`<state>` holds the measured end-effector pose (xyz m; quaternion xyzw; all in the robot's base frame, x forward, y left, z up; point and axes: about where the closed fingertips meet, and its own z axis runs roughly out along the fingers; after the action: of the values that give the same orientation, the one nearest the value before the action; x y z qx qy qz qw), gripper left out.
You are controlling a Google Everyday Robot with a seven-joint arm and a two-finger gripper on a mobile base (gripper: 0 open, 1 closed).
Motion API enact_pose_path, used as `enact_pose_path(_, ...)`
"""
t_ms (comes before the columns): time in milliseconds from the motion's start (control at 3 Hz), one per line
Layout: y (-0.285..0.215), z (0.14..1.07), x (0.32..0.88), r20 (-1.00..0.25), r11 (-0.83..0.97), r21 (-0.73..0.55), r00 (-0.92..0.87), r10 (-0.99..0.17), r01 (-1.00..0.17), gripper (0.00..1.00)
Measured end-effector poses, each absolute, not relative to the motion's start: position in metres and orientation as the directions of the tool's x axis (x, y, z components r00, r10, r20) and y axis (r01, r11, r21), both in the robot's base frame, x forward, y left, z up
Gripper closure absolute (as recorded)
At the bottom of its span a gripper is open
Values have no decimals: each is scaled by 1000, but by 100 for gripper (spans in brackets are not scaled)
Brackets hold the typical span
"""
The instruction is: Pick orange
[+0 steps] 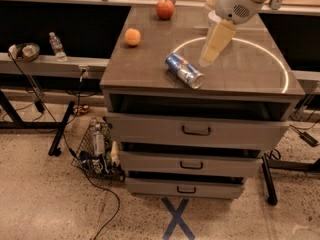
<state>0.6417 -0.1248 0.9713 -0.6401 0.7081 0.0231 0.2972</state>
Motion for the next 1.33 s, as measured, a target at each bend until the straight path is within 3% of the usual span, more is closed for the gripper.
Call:
enact_pose_path(333,-125,972,641,-450,180,-349,-4,-893,-920,0)
enact_pose_path(667,-111,977,660,-556,224,-345,7,-831,-911,0)
enact_pose_path(1333,-49,961,755,-765,355,-303,3,-644,-884,0)
